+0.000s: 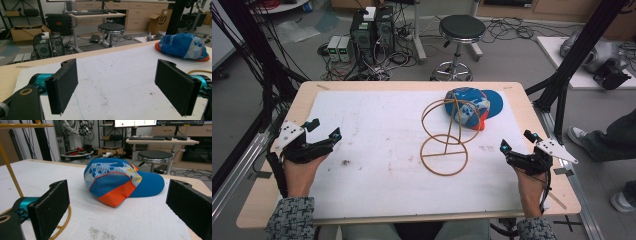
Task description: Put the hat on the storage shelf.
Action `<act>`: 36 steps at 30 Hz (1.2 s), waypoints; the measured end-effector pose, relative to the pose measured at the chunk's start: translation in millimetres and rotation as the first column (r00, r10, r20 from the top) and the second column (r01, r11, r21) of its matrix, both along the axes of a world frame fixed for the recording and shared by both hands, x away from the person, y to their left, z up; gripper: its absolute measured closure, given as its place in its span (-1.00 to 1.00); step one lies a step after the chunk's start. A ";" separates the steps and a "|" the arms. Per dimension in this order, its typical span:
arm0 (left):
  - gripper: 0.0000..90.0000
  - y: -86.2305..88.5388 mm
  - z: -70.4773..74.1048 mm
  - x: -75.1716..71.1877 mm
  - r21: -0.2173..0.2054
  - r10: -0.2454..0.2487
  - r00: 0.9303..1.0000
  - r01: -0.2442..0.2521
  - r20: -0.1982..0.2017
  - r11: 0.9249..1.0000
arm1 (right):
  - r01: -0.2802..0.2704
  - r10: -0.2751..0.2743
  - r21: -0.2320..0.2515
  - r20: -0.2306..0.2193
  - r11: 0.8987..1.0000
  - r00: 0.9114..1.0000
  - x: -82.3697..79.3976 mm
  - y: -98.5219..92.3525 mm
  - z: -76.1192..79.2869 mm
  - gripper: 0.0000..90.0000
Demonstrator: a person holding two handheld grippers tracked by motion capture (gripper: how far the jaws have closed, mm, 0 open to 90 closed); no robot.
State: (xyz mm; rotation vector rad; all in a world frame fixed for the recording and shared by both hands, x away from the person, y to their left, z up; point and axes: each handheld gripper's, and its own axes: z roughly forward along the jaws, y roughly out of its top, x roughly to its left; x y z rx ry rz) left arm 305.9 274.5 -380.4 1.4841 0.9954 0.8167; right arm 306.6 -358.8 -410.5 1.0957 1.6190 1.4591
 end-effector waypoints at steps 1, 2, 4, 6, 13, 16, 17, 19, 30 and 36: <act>-0.58 0.0 0.0 0.1 0.001 0.000 1.000 0.000 -0.002 1.000 | 0.000 0.000 0.000 0.000 1.000 1.000 0.0 0.0 0.0 -0.91; -0.58 0.1 0.0 0.2 0.000 0.001 1.000 -0.001 -0.002 1.000 | 0.000 0.000 -0.007 -0.002 1.000 1.000 0.1 0.8 -0.3 -0.91; -0.58 1.2 0.8 -0.4 -0.001 0.003 1.000 -0.003 0.001 1.000 | -0.004 0.004 -0.010 0.001 1.000 1.000 0.6 1.3 -0.2 -0.91; -0.58 1.3 1.1 -0.5 -0.003 0.000 1.000 0.000 0.002 1.000 | -0.007 0.007 -0.016 -0.001 1.000 1.000 1.0 1.4 -0.4 -0.91; -0.58 -0.7 0.8 -0.4 0.003 -0.006 1.000 0.006 -0.001 1.000 | -0.014 0.014 0.001 0.002 1.000 1.000 1.5 1.4 0.4 -0.91; -0.58 -2.4 0.4 0.3 0.008 -0.012 1.000 0.012 -0.004 1.000 | -0.011 0.011 0.011 0.002 1.000 1.000 3.2 0.8 0.7 -0.91; -0.58 -2.6 0.5 0.3 0.008 -0.014 1.000 0.014 -0.005 1.000 | -0.012 0.012 0.021 0.002 1.000 1.000 4.4 0.5 1.6 -0.91; -0.58 -2.8 0.6 0.2 0.007 -0.016 1.000 0.016 -0.003 1.000 | -0.012 0.012 0.010 0.007 1.000 1.000 6.2 0.7 3.4 -0.91; -0.59 -2.5 1.6 -0.2 0.007 -0.021 1.000 0.021 -0.004 1.000 | -0.013 0.012 -0.031 -0.026 0.999 1.000 28.3 -2.4 9.6 -0.91; -0.59 -3.2 1.7 0.0 0.010 -0.024 1.000 0.024 -0.004 1.000 | -0.013 0.013 -0.026 -0.025 1.000 1.000 45.7 -3.4 21.2 -0.91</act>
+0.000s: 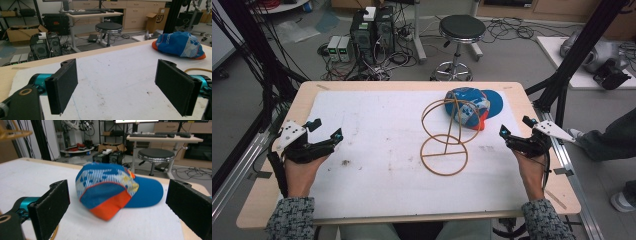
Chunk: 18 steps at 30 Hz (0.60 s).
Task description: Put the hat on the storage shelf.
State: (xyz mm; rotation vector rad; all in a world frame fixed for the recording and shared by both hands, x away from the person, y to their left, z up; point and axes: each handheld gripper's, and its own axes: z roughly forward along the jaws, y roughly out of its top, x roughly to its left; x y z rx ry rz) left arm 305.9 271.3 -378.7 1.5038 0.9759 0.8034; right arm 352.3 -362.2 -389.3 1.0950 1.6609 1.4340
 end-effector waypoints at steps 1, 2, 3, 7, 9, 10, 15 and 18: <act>-0.59 -0.3 -0.1 0.2 0.000 0.001 1.000 -0.001 0.000 1.000 | -0.002 0.002 -0.001 0.002 1.000 1.000 3.7 0.6 2.6 -0.91; -0.59 -0.4 -0.2 0.3 0.001 0.001 1.000 -0.001 -0.001 1.000 | -0.004 0.004 -0.001 0.001 1.000 1.000 7.7 1.8 5.4 -0.91; -0.59 -0.3 -0.3 0.3 0.003 0.000 1.000 0.000 -0.002 1.000 | -0.004 0.004 -0.001 0.001 1.000 1.000 7.7 1.8 5.4 -0.91; -0.59 0.5 0.3 -0.1 0.002 0.002 1.000 -0.002 0.000 1.000 | -0.021 0.021 -0.021 0.013 1.000 1.000 30.5 11.9 17.4 -0.89; -0.59 0.8 0.5 -0.2 -0.003 0.003 1.000 -0.003 0.004 1.000 | -0.021 0.021 -0.027 0.022 0.999 1.000 35.5 14.3 18.6 -0.89; -0.58 0.9 0.5 0.0 0.001 0.001 1.000 -0.001 0.003 1.000 | -0.023 0.024 -0.032 0.016 0.999 1.000 45.3 20.1 20.0 -0.89; -0.58 0.8 -0.9 0.9 0.005 -0.001 1.000 0.001 -0.004 1.000 | -0.030 0.030 -0.042 0.014 0.999 0.999 67.4 34.6 17.7 -0.88; -0.58 1.7 -0.8 0.8 0.005 -0.002 1.000 0.002 -0.004 1.000 | -0.040 0.040 -0.041 0.005 0.998 0.999 80.5 43.8 15.4 -0.87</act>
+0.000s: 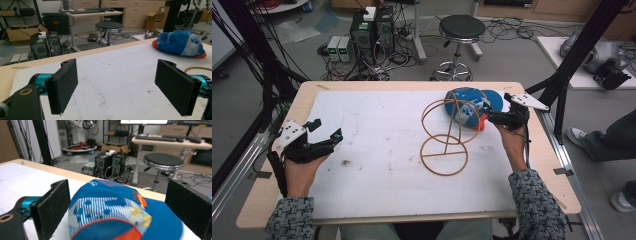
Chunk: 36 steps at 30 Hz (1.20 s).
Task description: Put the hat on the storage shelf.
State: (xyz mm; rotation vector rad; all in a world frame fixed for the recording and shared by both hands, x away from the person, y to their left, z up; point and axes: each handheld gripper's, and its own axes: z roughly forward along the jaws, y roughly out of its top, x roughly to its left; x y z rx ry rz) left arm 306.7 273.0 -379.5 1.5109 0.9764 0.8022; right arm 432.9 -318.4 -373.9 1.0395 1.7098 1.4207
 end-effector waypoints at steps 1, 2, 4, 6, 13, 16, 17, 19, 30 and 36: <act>-0.58 0.5 0.1 0.0 0.002 0.001 1.000 -0.001 0.000 1.000 | -0.003 0.003 0.002 0.009 1.000 1.000 2.9 3.0 -1.1 -0.85; -0.58 0.5 0.3 -0.2 0.000 0.004 1.000 -0.004 0.001 1.000 | -0.003 0.003 0.002 0.009 1.000 1.000 2.9 3.0 -1.1 -0.85; -0.58 0.5 0.7 -0.3 0.000 0.005 1.000 -0.005 0.003 1.000 | -0.018 0.018 0.003 -0.002 1.000 1.000 13.1 12.2 -5.0 -0.85; -0.58 0.6 0.6 -0.3 0.000 0.004 1.000 -0.004 0.003 1.000 | -0.027 0.027 0.005 -0.011 1.000 1.000 18.5 18.4 -8.9 -0.85; -0.58 1.8 -0.1 0.3 -0.003 0.007 1.000 -0.007 -0.002 1.000 | -0.047 0.047 -0.001 -0.044 0.999 0.998 32.6 38.6 -18.1 -0.84; -0.58 0.7 0.0 0.4 -0.004 0.003 1.000 -0.003 -0.003 1.000 | -0.076 0.075 -0.012 -0.059 0.997 0.995 41.4 49.3 -22.9 -0.65; -0.58 0.4 -0.1 0.4 -0.003 0.002 1.000 -0.002 -0.004 1.000 | -0.076 0.075 -0.012 -0.059 0.997 0.995 41.4 49.3 -22.9 -0.65; -0.58 0.3 0.1 0.2 -0.004 0.001 1.000 -0.001 -0.003 1.000 | -0.085 0.083 -0.032 -0.070 0.996 0.994 46.4 58.0 -27.7 -0.65; -0.58 0.4 0.1 0.7 -0.005 -0.004 1.000 0.004 -0.003 1.000 | -0.061 0.050 -0.093 -0.115 0.994 0.992 55.0 64.5 -45.2 -0.42; -0.57 -0.8 -0.4 0.8 -0.004 -0.010 1.000 0.010 -0.005 1.000 | -0.052 0.040 -0.086 -0.135 0.995 0.990 57.1 60.3 -46.8 -0.07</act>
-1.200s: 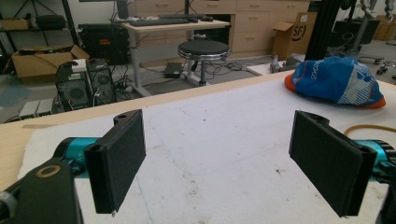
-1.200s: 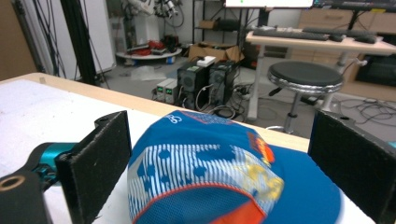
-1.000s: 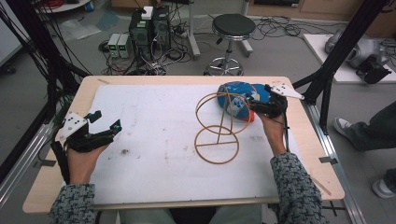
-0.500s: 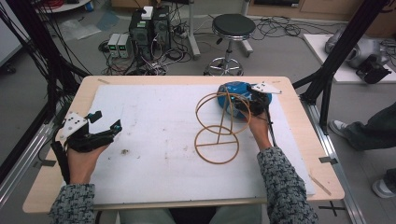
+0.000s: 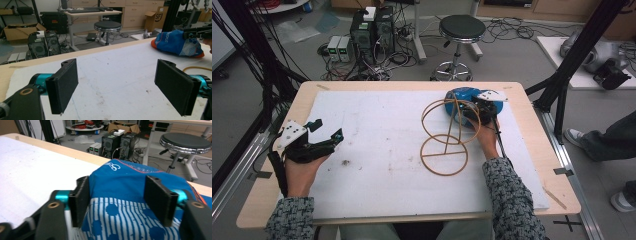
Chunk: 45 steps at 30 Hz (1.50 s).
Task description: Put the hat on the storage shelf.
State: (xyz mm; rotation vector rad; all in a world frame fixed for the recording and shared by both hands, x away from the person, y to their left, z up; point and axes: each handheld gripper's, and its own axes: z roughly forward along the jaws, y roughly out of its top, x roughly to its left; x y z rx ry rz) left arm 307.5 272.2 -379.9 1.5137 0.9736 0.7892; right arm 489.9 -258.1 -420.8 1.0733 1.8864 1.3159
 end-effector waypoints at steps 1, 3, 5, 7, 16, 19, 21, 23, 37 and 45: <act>-0.57 0.0 0.0 0.0 0.000 0.000 1.000 0.000 0.000 1.000 | 0.000 0.000 0.000 0.000 1.000 1.000 0.0 0.0 0.0 -0.07; -0.57 0.3 0.2 -0.1 -0.004 0.002 1.000 -0.002 0.003 1.000 | 0.000 0.000 -0.020 -0.003 1.000 1.000 1.2 -1.1 -1.2 0.12; -0.57 1.1 -0.1 -0.1 -0.004 0.004 1.000 -0.004 0.001 1.000 | -0.004 0.004 -0.027 -0.006 1.000 1.000 1.4 -0.8 -1.5 0.18; -0.57 1.9 -0.4 0.2 -0.001 0.005 1.000 -0.005 -0.001 1.000 | -0.010 0.010 -0.040 -0.008 0.999 1.000 1.5 0.5 -2.4 0.33; -0.57 1.3 -0.8 0.3 0.001 0.005 1.000 -0.005 -0.003 1.000 | -0.013 0.013 -0.036 -0.004 0.999 1.000 -0.4 -0.3 1.5 0.93; -0.57 1.6 -0.7 0.3 0.001 0.007 1.000 -0.007 -0.003 1.000 | -0.013 0.013 -0.004 -0.009 1.000 1.000 0.2 -5.9 4.5 0.96; -0.57 1.4 -0.7 0.2 0.001 0.007 1.000 -0.007 -0.003 1.000 | -0.011 0.011 0.010 -0.011 1.000 1.000 0.2 -8.2 5.6 0.96; -0.57 0.9 -0.5 0.3 0.000 0.004 1.000 -0.004 -0.002 1.000 | -0.001 0.002 0.041 -0.013 0.999 1.000 -0.3 -12.5 8.4 0.96; -0.57 -0.4 0.8 -0.2 0.004 0.001 1.000 -0.001 0.001 1.000 | 0.055 -0.061 0.158 0.037 0.986 0.997 -8.9 -38.8 41.0 0.97; -0.57 0.2 1.7 -0.5 0.000 0.000 1.000 0.000 0.003 1.000 | 0.060 -0.077 0.197 0.083 0.979 0.994 -14.0 -44.5 70.6 0.97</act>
